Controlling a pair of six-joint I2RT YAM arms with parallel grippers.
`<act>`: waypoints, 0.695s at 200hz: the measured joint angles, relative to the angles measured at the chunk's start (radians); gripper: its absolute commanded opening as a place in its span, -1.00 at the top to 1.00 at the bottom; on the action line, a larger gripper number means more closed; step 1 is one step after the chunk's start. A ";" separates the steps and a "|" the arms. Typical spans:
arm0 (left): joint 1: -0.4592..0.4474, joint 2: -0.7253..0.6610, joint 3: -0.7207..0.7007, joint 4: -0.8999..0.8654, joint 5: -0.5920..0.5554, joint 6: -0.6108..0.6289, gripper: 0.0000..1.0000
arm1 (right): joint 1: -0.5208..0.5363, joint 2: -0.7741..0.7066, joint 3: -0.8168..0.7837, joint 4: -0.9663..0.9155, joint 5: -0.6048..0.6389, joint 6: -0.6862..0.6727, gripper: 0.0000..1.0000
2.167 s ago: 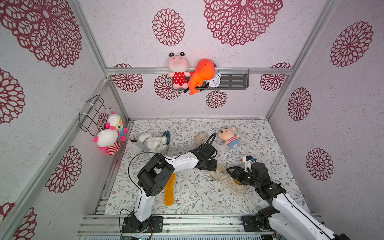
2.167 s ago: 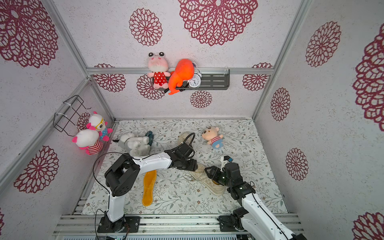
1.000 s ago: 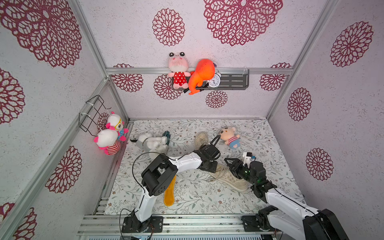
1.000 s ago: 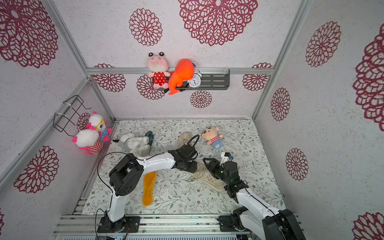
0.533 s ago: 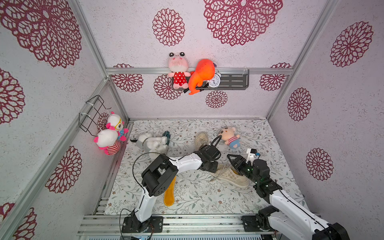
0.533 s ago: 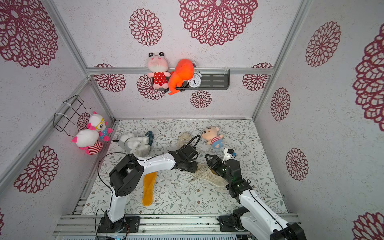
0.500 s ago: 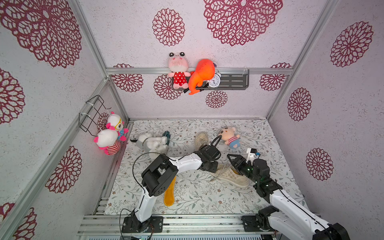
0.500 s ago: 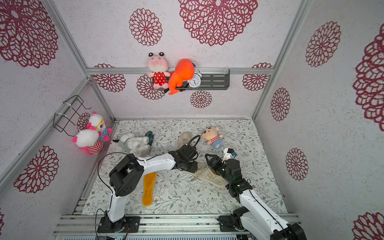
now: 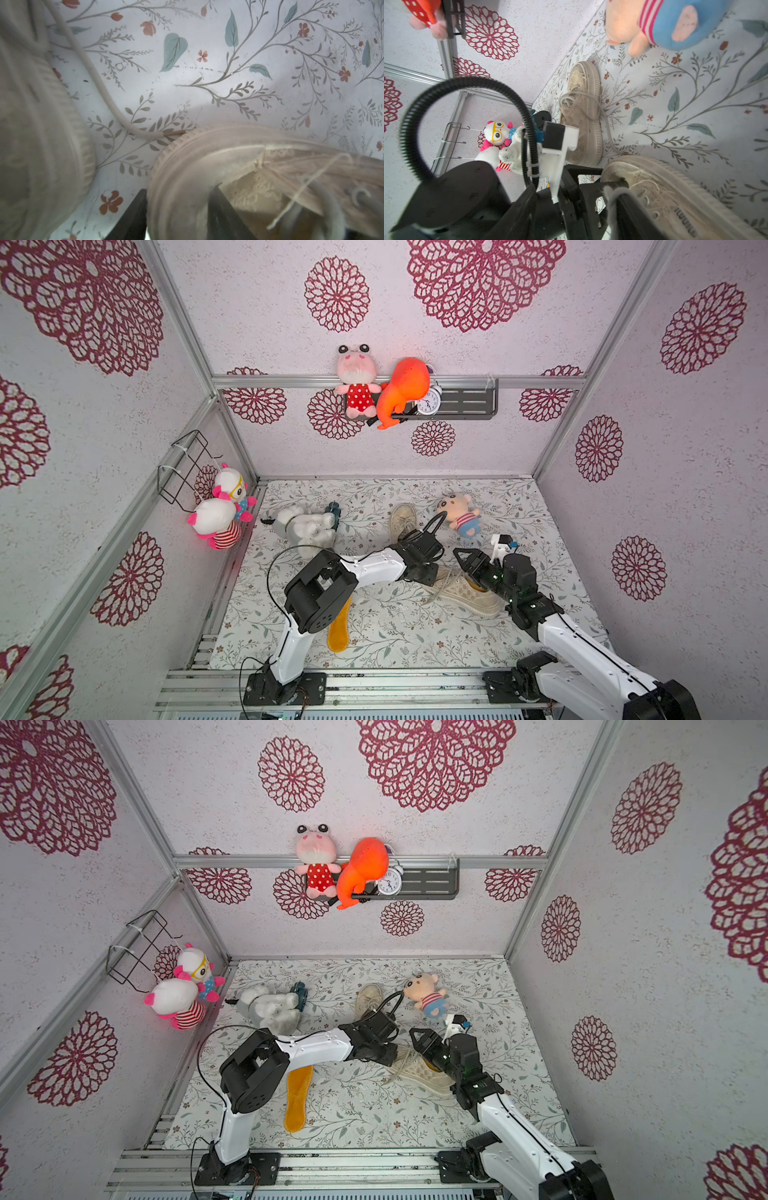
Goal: Remove the insole from the shoe
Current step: Untie the shoelace on the shoe.
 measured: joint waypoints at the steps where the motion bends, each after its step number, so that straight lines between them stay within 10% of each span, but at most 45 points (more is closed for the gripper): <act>1: -0.001 0.000 0.000 0.000 -0.002 0.002 0.04 | 0.000 0.002 -0.002 0.002 0.000 0.002 -0.22; 139: -0.013 0.016 0.043 -0.049 -0.026 0.018 0.04 | -0.008 0.080 0.163 0.054 -0.006 -0.014 -0.27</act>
